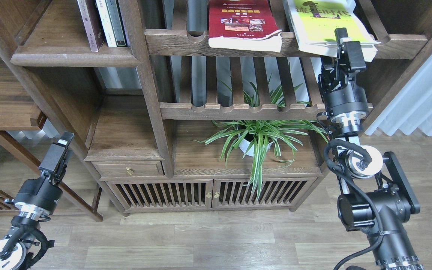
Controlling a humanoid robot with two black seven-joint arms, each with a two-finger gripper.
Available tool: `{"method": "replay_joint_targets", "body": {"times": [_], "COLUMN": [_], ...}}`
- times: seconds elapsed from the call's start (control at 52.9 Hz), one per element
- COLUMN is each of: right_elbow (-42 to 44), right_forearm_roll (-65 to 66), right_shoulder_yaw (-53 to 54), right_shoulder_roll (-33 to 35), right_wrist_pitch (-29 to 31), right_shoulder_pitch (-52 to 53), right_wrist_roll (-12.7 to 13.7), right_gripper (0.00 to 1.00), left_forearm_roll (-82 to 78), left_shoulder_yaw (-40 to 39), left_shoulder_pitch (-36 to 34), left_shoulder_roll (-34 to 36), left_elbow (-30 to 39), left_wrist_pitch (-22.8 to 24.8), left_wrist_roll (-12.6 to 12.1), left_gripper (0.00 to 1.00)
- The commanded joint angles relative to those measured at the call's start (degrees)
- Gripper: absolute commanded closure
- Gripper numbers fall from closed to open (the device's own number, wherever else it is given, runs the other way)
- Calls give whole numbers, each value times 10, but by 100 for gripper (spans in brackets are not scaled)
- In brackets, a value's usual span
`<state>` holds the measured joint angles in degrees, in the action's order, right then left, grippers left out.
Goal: Organize books on shelf
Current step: 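Grasp the edge of the yellow-green book with the right gripper, then pull the yellow-green book off the top shelf down toward the robot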
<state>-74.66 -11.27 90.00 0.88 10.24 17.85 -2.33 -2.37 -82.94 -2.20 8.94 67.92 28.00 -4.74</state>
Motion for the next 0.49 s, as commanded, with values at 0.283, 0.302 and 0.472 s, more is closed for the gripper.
{"method": "replay_joint_targets", "body": {"times": [0.283,0.302,0.472], "right_elbow": [-4,-5,-8], "right_forearm_roll": [-2,-2,-5], "right_shoulder_yaw": [5,5,-11], "right_shoulder_roll": [20,21,23], "right_wrist_pitch": [-9,-7,61], "right_shoulder_pitch": [-10,-12,-36], "right_wrist_roll": [-21,-21,-17], "right_gripper": [79,81,94], "left_forearm_roll": [-1,-1,-1], "left_shoulder_yaw": [1,1,1], "left_shoulder_pitch": [0,0,0], "left_shoulder_roll": [0,-1,0], "left_elbow": [1,1,0], "left_wrist_pitch": [0,0,0], "left_wrist_roll": [0,0,-1], "left_gripper": [0,0,0]}}
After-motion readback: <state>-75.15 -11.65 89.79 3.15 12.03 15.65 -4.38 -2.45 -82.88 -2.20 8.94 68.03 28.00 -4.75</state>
